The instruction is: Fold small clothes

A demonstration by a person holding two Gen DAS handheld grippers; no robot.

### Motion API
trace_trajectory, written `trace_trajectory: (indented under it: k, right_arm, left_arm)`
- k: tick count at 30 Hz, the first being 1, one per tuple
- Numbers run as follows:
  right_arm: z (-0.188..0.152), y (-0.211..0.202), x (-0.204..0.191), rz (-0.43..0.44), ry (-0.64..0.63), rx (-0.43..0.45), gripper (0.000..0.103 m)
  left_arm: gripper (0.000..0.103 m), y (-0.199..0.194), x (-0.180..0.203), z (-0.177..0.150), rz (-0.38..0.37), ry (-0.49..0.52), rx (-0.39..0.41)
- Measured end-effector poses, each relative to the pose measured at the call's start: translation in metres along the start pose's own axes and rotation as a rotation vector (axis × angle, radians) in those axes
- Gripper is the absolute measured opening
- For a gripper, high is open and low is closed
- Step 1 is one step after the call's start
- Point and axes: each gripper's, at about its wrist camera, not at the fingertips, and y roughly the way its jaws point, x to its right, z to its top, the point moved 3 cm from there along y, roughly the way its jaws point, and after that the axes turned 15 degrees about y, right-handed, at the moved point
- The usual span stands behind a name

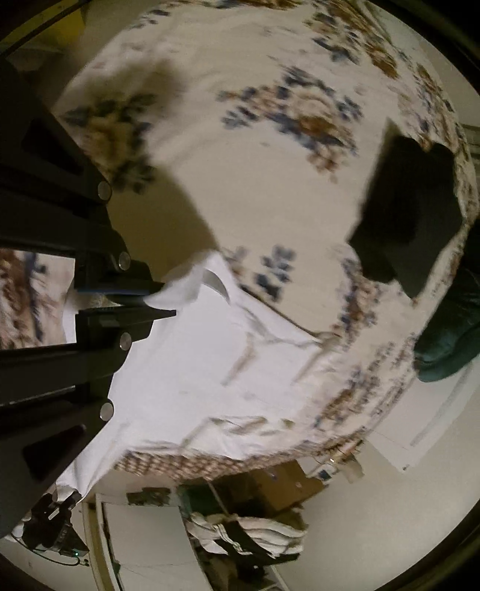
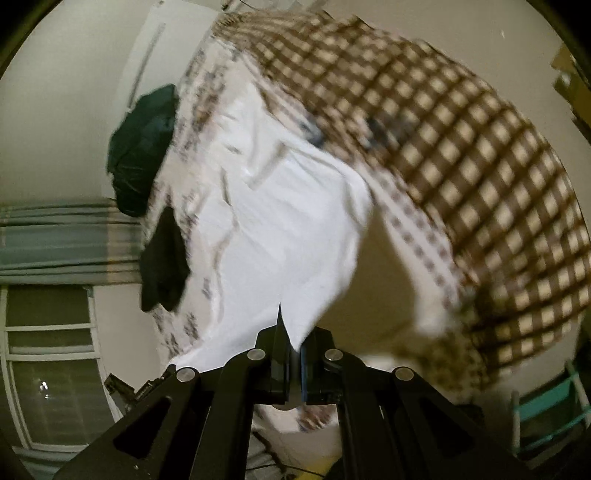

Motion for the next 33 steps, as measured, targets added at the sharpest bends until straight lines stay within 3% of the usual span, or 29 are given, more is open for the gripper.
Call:
trace_trajectory:
  k: [8, 16, 25, 28, 33]
  right_arm:
    - [0.067, 0.035, -0.098, 0.020, -0.065, 0.070, 0.004]
    - [0.156, 0.104, -0.180, -0.053, -0.069, 0.135, 0.004]
    - [0.244, 0.171, -0.239, -0.109, -0.073, 0.189, 0.004]
    - [0.271, 0.194, -0.247, -0.125, -0.069, 0.185, 0.004]
    - [0.320, 0.242, -0.244, -0.133, -0.015, 0.120, 0.005]
  left_arm:
    - [0.003, 0.049, 0.014, 0.116, -0.027, 0.032, 0.075]
    - [0.003, 0.136, 0.013, 0.231, -0.030, 0.072, 0.055]
    - [0.003, 0.224, 0.022, 0.305, 0.000, 0.104, -0.004]
    - [0.003, 0.249, 0.022, 0.324, 0.017, 0.119, -0.028]
    - [0.008, 0.301, 0.015, 0.342, 0.012, 0.111, -0.138]
